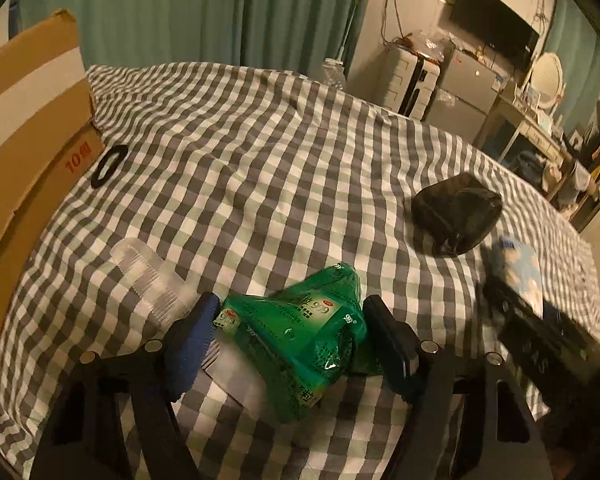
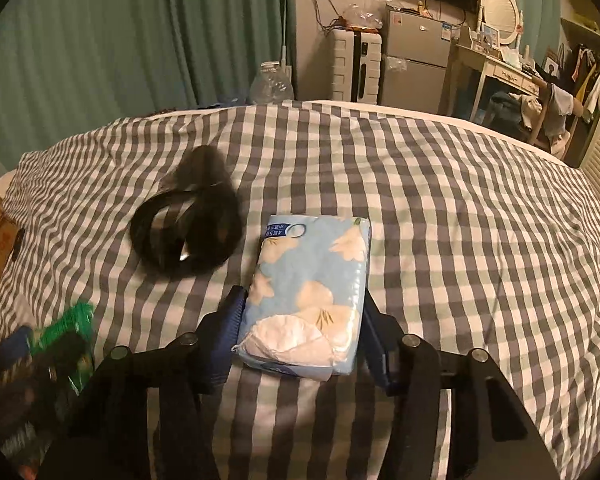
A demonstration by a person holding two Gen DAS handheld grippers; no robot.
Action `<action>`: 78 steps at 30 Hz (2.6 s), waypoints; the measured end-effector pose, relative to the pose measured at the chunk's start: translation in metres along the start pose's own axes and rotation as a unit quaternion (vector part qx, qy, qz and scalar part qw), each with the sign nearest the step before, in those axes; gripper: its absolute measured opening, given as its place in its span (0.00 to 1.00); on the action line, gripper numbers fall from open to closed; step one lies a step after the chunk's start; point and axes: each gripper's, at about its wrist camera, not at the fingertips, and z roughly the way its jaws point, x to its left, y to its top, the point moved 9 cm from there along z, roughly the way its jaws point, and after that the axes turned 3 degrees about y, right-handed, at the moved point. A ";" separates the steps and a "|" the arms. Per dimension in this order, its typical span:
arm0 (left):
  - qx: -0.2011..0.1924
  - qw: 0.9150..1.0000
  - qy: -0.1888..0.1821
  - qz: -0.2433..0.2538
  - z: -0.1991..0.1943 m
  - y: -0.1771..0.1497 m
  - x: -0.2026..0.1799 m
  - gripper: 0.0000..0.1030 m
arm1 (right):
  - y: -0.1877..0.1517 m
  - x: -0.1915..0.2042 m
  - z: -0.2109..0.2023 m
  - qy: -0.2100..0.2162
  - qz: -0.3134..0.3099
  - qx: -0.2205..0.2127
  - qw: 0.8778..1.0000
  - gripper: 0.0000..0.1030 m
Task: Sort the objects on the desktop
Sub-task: 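Grasp the green packet with the left tool while the right tool grasps the blue tissue pack, then drop the green packet and tissue pack into the cardboard box with both tools, then move both tools back toward the clear strip and black hair dryer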
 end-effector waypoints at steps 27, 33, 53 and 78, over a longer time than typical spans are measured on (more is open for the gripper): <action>0.024 0.990 -0.024 -0.140 -0.068 -0.015 0.064 0.38 | -0.058 -0.019 -0.171 0.032 0.065 -0.012 0.997 0.51; 0.013 0.987 -0.046 -0.154 -0.131 0.000 0.101 0.38 | -0.064 -0.004 -0.195 0.059 0.064 -0.008 0.996 0.51; -0.037 0.989 0.101 -0.106 -0.207 0.083 0.301 0.66 | 0.055 0.349 -0.259 0.361 -0.071 -0.015 0.930 0.67; 0.046 0.996 0.059 -0.053 -0.134 -0.029 0.040 1.00 | -0.040 -0.033 -0.221 -0.017 0.078 -0.083 0.993 0.98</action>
